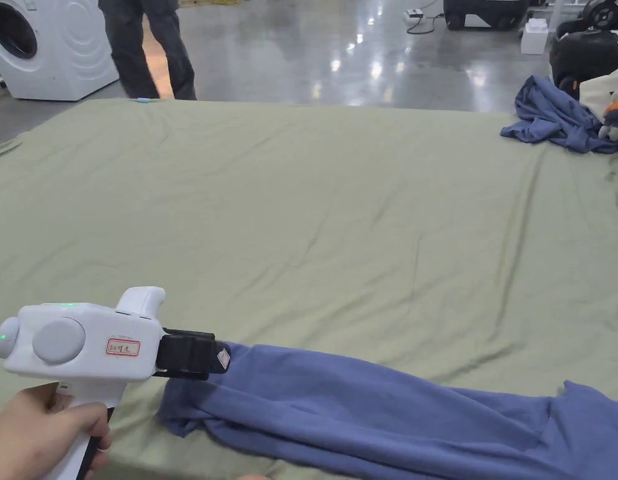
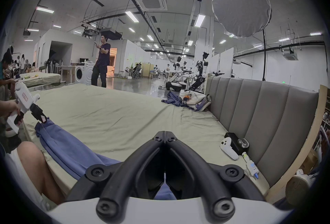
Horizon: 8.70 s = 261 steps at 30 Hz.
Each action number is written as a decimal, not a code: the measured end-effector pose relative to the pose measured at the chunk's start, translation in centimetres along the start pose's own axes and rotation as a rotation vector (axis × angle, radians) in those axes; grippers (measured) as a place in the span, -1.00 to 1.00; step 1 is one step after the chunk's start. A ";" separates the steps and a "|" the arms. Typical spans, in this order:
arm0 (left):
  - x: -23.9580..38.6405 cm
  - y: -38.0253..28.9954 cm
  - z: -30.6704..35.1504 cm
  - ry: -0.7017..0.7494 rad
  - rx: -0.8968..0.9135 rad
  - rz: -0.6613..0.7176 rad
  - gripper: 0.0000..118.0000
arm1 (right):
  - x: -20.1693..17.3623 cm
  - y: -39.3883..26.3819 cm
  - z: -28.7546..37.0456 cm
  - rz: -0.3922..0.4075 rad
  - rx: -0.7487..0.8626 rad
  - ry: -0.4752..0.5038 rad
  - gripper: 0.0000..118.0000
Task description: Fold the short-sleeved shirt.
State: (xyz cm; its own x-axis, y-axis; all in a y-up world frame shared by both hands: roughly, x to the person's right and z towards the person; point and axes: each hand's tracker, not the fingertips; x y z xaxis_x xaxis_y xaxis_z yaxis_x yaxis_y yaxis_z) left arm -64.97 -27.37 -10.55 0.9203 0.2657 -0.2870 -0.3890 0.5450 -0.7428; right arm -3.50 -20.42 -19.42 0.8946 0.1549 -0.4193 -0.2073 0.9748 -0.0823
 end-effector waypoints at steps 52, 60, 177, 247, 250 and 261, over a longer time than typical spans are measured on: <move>-9.4 4.8 7.1 0.188 -0.092 0.185 -0.80 | -0.1 -0.1 -1.8 0.029 -0.170 0.007 -0.97; -3.7 6.5 10.0 -0.003 -0.017 0.210 -0.80 | 0.0 -0.7 -2.1 0.036 -0.187 0.026 -0.97; 5.2 2.6 -0.5 -0.214 -0.091 0.226 -0.77 | 0.3 -0.6 -3.2 0.055 -0.179 0.096 -0.97; 23.0 1.8 -9.4 -0.160 -0.200 -0.037 -0.67 | 1.5 -0.9 -3.2 0.031 -0.209 0.109 -0.97; 23.3 2.2 -4.6 -0.237 -0.001 -0.121 -0.67 | 1.5 -0.7 -3.1 0.025 -0.209 0.117 -0.97; 15.0 -9.6 13.6 0.071 0.695 -0.202 -0.80 | 2.6 -0.5 1.3 -0.123 -0.040 0.134 -0.97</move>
State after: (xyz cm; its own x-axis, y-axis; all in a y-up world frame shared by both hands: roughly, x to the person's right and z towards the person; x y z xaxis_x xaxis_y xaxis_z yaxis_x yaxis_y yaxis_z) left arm -47.98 -17.79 0.47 0.9683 0.0673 -0.2407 -0.1257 0.9635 -0.2364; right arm -0.51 -20.33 -19.29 0.8540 0.0093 -0.5202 -0.1172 0.9776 -0.1750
